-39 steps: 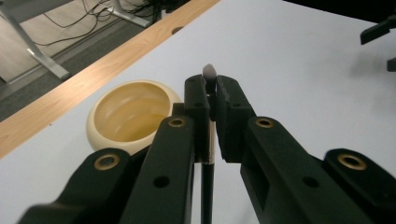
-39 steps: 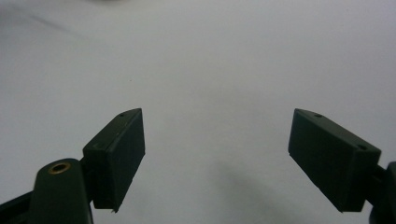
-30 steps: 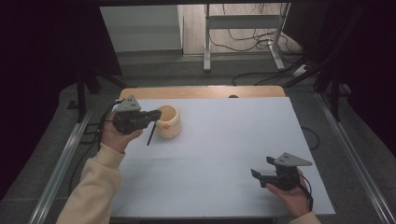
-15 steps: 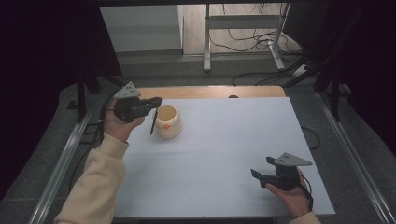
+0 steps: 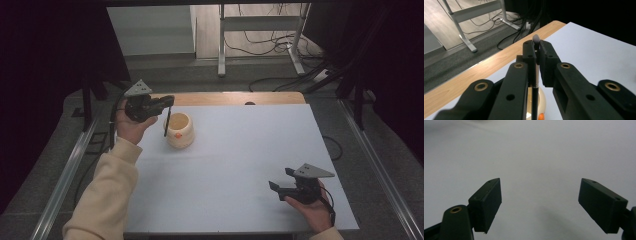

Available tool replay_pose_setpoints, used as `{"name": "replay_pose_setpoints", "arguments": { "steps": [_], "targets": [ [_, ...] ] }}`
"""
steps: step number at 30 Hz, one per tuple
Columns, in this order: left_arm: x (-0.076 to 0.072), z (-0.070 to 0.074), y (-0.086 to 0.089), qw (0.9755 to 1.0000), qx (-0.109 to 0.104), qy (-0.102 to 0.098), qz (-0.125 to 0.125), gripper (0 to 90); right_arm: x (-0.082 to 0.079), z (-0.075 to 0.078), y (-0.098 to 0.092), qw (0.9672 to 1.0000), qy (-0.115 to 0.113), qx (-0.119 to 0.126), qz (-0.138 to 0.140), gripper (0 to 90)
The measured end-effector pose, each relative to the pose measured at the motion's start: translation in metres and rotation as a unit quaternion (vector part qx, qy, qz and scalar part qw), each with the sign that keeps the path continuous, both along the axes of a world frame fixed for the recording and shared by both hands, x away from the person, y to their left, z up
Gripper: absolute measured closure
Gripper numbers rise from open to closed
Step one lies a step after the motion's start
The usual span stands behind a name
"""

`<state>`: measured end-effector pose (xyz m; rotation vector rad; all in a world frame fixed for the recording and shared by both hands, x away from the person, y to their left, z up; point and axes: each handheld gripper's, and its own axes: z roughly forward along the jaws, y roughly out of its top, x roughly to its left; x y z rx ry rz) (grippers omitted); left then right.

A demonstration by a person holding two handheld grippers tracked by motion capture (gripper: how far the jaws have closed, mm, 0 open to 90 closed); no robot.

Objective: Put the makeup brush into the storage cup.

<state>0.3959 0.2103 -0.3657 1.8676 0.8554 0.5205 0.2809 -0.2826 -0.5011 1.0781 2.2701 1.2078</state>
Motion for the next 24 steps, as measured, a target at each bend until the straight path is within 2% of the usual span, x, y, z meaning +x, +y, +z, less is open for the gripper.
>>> {"name": "replay_pose_setpoints", "arguments": {
  "steps": [12, 16, 20, 24],
  "targets": [
    [0.016, 0.004, -0.003, 0.9998, -0.015, -0.005, 0.014, 84.0, 0.000, 0.000, 0.000, 1.0000, 0.000, -0.001, 0.000, 18.9],
    [0.022, 0.005, -0.005, 0.9995, -0.026, -0.004, 0.017, 84.1, 0.000, -0.001, 0.000, 1.0000, 0.001, -0.001, 0.001, 18.9],
    [0.026, 0.007, -0.007, 0.9994, -0.027, -0.007, 0.019, 84.1, 0.001, -0.001, 0.000, 1.0000, 0.001, -0.001, 0.000, 18.9],
    [0.032, 0.006, -0.009, 0.9989, -0.040, -0.011, 0.024, 84.0, 0.001, -0.001, 0.000, 1.0000, 0.001, 0.000, 0.001, 18.9]
  ]
}}
